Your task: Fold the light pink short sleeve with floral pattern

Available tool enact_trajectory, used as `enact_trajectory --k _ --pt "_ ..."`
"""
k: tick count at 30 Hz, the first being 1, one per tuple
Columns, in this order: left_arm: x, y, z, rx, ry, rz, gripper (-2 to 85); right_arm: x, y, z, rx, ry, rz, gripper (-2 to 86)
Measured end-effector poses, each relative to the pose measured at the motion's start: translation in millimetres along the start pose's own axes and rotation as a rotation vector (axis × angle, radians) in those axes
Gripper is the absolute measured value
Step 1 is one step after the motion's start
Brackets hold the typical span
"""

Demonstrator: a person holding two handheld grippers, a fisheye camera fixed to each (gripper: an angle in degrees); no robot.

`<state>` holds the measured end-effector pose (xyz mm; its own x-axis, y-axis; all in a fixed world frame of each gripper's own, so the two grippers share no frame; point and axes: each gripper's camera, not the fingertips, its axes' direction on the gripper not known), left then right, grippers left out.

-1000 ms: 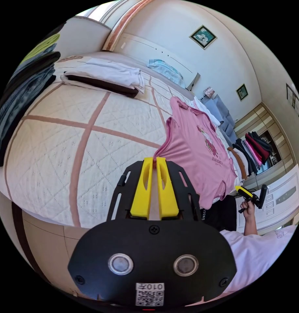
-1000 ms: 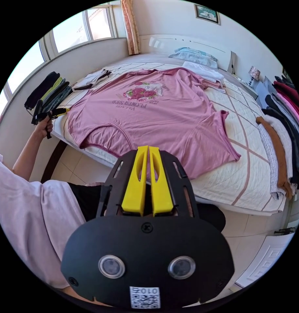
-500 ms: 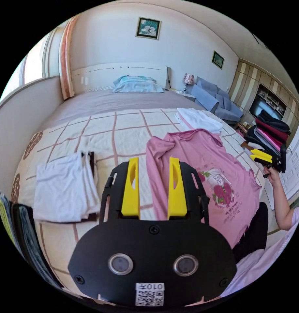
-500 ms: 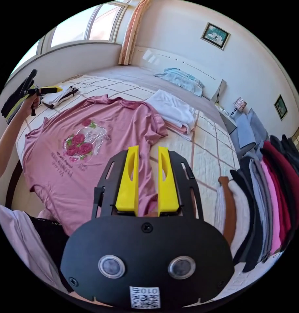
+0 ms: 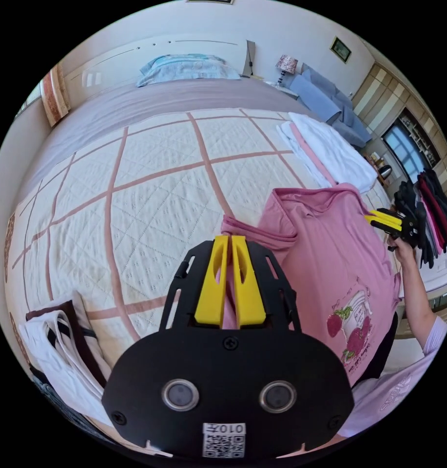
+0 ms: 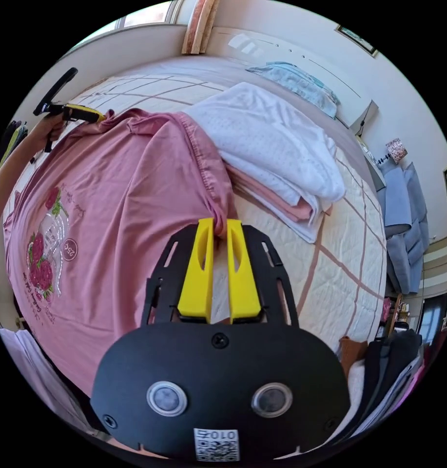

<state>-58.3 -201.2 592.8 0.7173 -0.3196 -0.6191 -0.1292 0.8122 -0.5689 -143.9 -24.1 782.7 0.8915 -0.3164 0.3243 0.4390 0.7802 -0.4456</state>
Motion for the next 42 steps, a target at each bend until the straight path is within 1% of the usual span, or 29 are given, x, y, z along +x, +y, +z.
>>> enact_trajectory --k 1,2,3,5,7,12,13,15,18,22,26,28,30,31,32,33,35,37,38,39,40,42 --pt "-4 3 -7 0.039 0.046 0.003 1.3 7 0 -16 0.040 0.012 -0.013 4.8" --pt "-14 11 -23 0.121 0.095 -0.015 0.7 11 0 -25 0.059 0.014 -0.027 4.6" --pt "-26 21 -40 0.195 0.104 -0.051 0.4 20 -4 -42 0.083 0.013 -0.051 4.4" --pt "-45 32 -60 0.288 0.120 -0.109 0.1 36 -16 -63 0.105 0.001 -0.093 4.1" --pt "-60 42 -78 0.373 0.097 -0.161 0.0 60 -43 -79 0.107 0.048 -0.071 3.9" --pt "-83 61 -87 0.492 -0.008 -0.284 -0.1 89 -89 -67 0.079 0.019 -0.015 3.8" --pt "-85 61 -83 0.483 -0.012 -0.296 -0.1 92 -94 -57 0.072 0.001 0.013 3.8" --pt "-94 54 -62 0.394 -0.033 -0.322 -0.1 90 -99 -35 0.026 0.010 0.029 3.7" --pt "-94 42 -37 0.294 -0.095 -0.314 0.0 74 -97 -3 -0.038 0.100 -0.001 3.4" --pt "-93 32 -12 0.199 -0.126 -0.343 0.3 69 -79 0 0.007 0.156 -0.010 4.5" --pt "-95 36 -3 0.182 -0.078 -0.378 1.4 93 -49 -23 0.049 0.083 0.036 6.0" --pt "-92 48 -14 0.242 -0.095 -0.413 2.1 101 -11 -50 0.066 0.093 0.058 6.2" --pt "-73 75 -46 0.392 -0.164 -0.425 2.6 94 28 -73 0.072 0.164 0.051 6.3" --pt "-65 83 -55 0.430 -0.183 -0.419 2.6 85 60 -88 0.094 0.205 0.059 6.3" --pt "-44 97 -71 0.490 -0.192 -0.377 2.6 80 78 -95 0.102 0.218 0.058 6.3" --pt "-21 110 -84 0.513 -0.161 -0.312 2.4 68 114 -107 0.102 0.230 0.051 6.4" --pt "21 129 -93 0.496 -0.089 -0.210 2.1 52 174 -123 0.102 0.202 0.087 6.4" --pt "68 149 -97 0.455 -0.027 -0.097 1.6 33 261 -140 0.135 0.081 0.172 6.5" --pt "102 164 -98 0.435 -0.001 -0.020 1.3 30 282 -142 0.140 0.049 0.198 6.6" --pt "136 177 -95 0.395 0.030 0.068 0.9 22 323 -144 0.137 -0.011 0.237 6.6" --pt "152 183 -92 0.365 0.043 0.107 0.7 16 359 -142 0.110 -0.051 0.270 6.8" --pt "207 206 -69 0.229 0.092 0.182 0.2 11 407 -134 0.062 -0.094 0.352 7.3"
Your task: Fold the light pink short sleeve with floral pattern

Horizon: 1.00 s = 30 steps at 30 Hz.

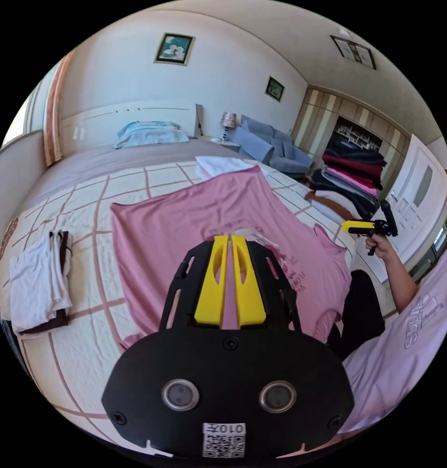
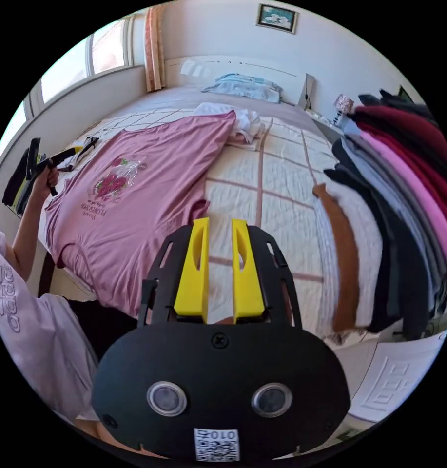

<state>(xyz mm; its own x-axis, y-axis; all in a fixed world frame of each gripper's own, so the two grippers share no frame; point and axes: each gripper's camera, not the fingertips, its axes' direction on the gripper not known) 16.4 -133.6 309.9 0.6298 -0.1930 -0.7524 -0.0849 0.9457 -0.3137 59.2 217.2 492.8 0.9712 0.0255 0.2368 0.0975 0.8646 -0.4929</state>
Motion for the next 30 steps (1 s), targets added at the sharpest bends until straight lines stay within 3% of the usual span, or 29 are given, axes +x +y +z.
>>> enact_trajectory --k 5,11,14,18,24,30 --pt "43 43 69 -0.282 0.103 -0.056 -0.1 36 67 13 0.027 -0.193 0.168 8.6" --pt "52 57 -1 0.006 0.052 -0.138 -0.2 52 74 37 0.008 -0.248 0.203 7.0" --pt "59 67 -24 0.032 0.101 -0.131 -0.2 55 82 37 0.047 -0.188 0.230 4.3" --pt "64 99 -43 0.029 0.131 -0.158 -0.2 66 69 2 0.123 -0.333 0.234 3.7" --pt "75 120 -53 0.017 0.164 -0.149 0.0 -32 -5 -44 0.040 -0.246 0.012 3.5" --pt "88 109 -29 -0.051 0.251 -0.103 1.2 -137 -25 19 0.020 -0.074 -0.152 2.9"
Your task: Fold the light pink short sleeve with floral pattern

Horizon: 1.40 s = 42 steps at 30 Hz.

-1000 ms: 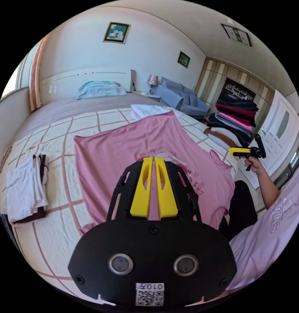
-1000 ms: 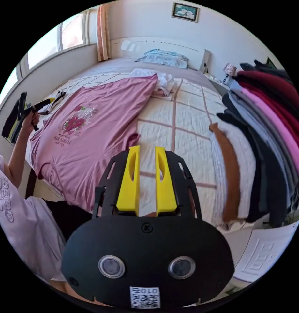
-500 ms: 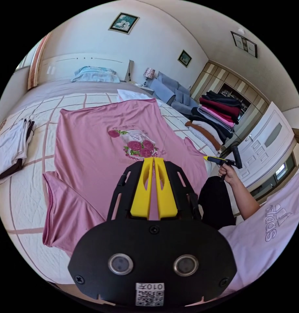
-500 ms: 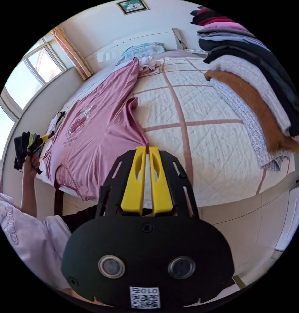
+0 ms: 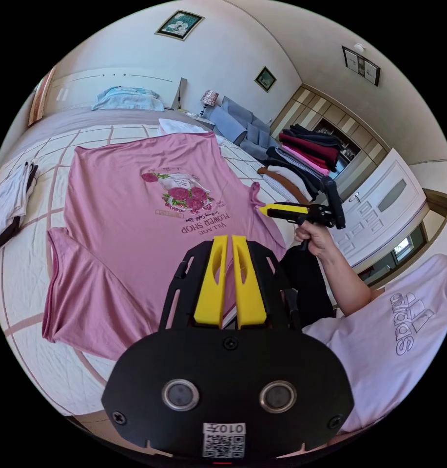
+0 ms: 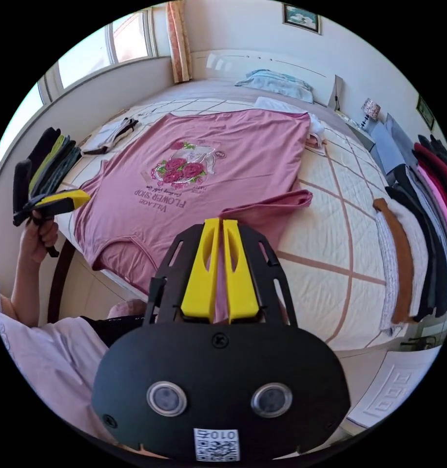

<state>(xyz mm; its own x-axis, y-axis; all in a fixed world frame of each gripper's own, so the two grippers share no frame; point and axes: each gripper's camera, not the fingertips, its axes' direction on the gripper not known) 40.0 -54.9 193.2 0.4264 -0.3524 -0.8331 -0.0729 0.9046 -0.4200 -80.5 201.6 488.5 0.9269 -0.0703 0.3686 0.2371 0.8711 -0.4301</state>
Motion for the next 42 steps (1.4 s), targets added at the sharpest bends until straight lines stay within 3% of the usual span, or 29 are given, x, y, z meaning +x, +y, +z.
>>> enact_trajectory --k 4,8,12,16,19,23,26,28,34,42 --pt "6 -8 31 -0.049 0.069 0.010 2.9 3 6 16 0.018 -0.184 -0.022 3.1" --pt "17 -18 63 -0.084 0.133 0.027 4.2 12 16 13 0.006 -0.231 -0.072 3.7" --pt "38 -28 84 -0.130 0.157 0.096 4.9 49 52 -39 0.120 -0.399 -0.040 3.6" --pt "66 -38 96 -0.139 0.126 0.227 5.2 87 102 -68 0.146 -0.255 0.108 2.9" --pt "77 -49 115 -0.147 0.082 0.276 5.3 83 110 -69 0.118 -0.248 0.084 2.8" --pt "64 -63 143 -0.206 0.067 0.205 5.1 60 103 -63 0.094 -0.221 0.016 2.7" --pt "47 -61 151 -0.244 0.037 0.148 4.8 57 102 -40 -0.047 -0.084 0.033 2.6" --pt "38 -56 142 -0.231 0.087 0.108 5.1 66 108 -48 -0.012 -0.142 0.055 2.3" --pt "48 -13 20 0.007 -0.030 0.167 6.7 67 108 -88 0.041 -0.111 0.043 2.3" --pt "-68 162 -194 0.389 -0.517 -0.476 10.5 56 93 -137 0.165 -0.134 0.032 2.7"
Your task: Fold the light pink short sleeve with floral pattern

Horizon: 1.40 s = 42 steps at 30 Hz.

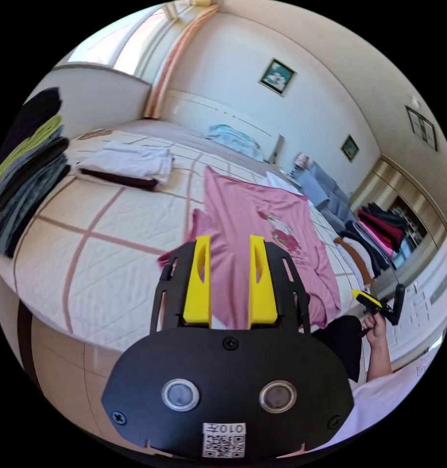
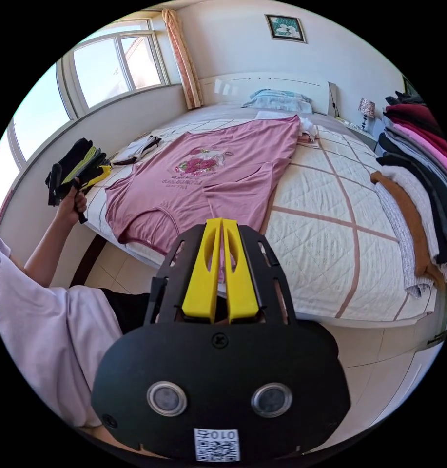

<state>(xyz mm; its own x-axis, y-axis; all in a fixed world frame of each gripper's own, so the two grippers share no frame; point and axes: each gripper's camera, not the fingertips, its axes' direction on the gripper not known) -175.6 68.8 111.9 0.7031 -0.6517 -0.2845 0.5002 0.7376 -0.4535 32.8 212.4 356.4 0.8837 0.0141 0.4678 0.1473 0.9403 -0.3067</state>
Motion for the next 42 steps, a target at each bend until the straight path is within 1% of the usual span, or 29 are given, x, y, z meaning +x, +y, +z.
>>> enact_trajectory --k 3,6,8,12,14,15,19,22,24,25,27,30,31,34,37,39,41,42 --pt "-38 11 -14 -0.021 -0.066 -0.032 11.1 -12 -9 -4 0.002 0.007 -0.027 2.8" --pt "-45 18 -9 -0.055 -0.054 -0.007 10.9 -20 -17 -7 -0.004 0.004 -0.046 2.8" --pt "-44 20 -2 -0.075 -0.060 0.002 10.5 -23 -20 -9 -0.006 0.006 -0.052 2.7" --pt "-36 21 15 -0.119 0.003 0.030 7.5 -26 -22 -15 -0.024 0.027 -0.062 2.8" --pt "-29 22 18 -0.131 -0.042 0.043 5.4 -24 -21 -16 -0.034 0.038 -0.057 2.8" --pt "-25 22 17 -0.126 -0.075 0.040 3.9 -22 -21 -18 -0.039 0.042 -0.051 2.8" --pt "-6 12 2 -0.078 -0.066 0.076 1.4 -16 -20 -25 -0.035 0.046 -0.039 2.9" --pt "49 -14 -7 -0.113 -0.149 0.229 0.6 -13 -22 -27 -0.039 0.046 -0.038 2.8" --pt "117 -27 -2 -0.173 -0.193 0.427 0.4 -14 -24 -27 -0.041 0.042 -0.043 2.8" --pt "135 -27 0 -0.183 -0.203 0.477 0.3 -14 -26 -27 -0.041 0.041 -0.046 2.8" --pt "205 -18 24 -0.260 -0.238 0.662 0.3 -15 -27 -28 -0.043 0.039 -0.050 2.8" --pt "265 12 70 -0.359 -0.271 0.802 0.5 -16 -31 -29 -0.049 0.042 -0.054 2.8" --pt "273 19 79 -0.368 -0.272 0.813 0.6 -16 -32 -30 -0.054 0.044 -0.056 2.8" --pt "284 45 119 -0.424 -0.251 0.811 1.4 -15 -34 -34 -0.053 0.049 -0.056 2.8" --pt "273 57 124 -0.398 -0.169 0.762 3.4 -11 -35 -34 -0.056 0.037 -0.056 2.8" --pt "262 58 96 -0.343 -0.058 0.738 4.9 -10 -36 -32 -0.061 0.025 -0.054 2.9" --pt "249 64 64 -0.287 -0.014 0.743 5.9 -9 -38 -29 -0.060 0.013 -0.055 2.9" --pt "238 71 44 -0.259 -0.028 0.750 6.5 -9 -39 -26 -0.060 0.009 -0.059 2.9"
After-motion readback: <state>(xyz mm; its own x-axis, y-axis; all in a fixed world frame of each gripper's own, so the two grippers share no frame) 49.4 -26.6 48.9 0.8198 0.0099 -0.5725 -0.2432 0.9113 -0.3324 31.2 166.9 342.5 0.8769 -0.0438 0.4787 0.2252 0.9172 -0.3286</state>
